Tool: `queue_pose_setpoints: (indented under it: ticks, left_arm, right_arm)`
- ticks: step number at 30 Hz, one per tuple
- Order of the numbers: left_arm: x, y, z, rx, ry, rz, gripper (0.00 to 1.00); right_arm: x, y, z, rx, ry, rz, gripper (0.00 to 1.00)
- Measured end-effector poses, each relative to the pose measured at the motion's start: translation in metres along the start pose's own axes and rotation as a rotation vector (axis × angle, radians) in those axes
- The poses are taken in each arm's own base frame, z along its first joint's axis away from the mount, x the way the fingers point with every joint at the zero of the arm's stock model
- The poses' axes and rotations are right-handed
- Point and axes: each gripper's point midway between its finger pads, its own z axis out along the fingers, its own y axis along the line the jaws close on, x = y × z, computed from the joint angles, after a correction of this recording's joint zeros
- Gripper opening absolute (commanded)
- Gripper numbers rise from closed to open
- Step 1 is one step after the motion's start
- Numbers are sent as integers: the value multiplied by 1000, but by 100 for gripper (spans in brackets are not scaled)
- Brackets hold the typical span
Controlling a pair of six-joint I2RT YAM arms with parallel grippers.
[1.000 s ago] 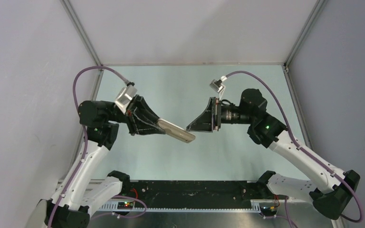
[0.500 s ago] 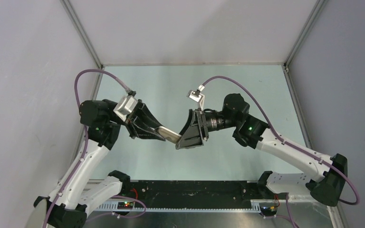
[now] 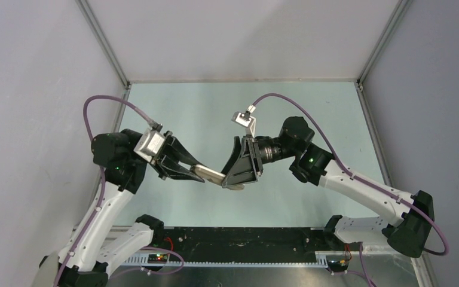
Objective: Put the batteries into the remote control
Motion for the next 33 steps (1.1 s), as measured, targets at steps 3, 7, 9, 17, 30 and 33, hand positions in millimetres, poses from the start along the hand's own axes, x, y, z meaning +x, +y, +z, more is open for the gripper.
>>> queue_pose_setpoints:
  ticks: [3,7,9,17,30,33]
  left_arm:
    - [-1,-2,0,1,0,12,0]
    - [-1,-2,0,2,0,9,1]
    - [0,-2,0,3,0,7,14]
    - [0,5,1,-5,-6,-14,99]
    - [-5,87,-28,-332,-141,-212,100]
    - [-5,114,-49,-479,-216,-293,100]
  right_arm:
    - [0,3,0,-15,6,1,54]
    - [1,5,-1,-34,20,-5,39]
    - [1,5,-1,-37,25,-4,34]
    - [0,3,-1,-36,27,29,26]
    - [-19,-77,-46,336,-126,188,25]
    - [-16,-116,-70,554,-193,238,24]
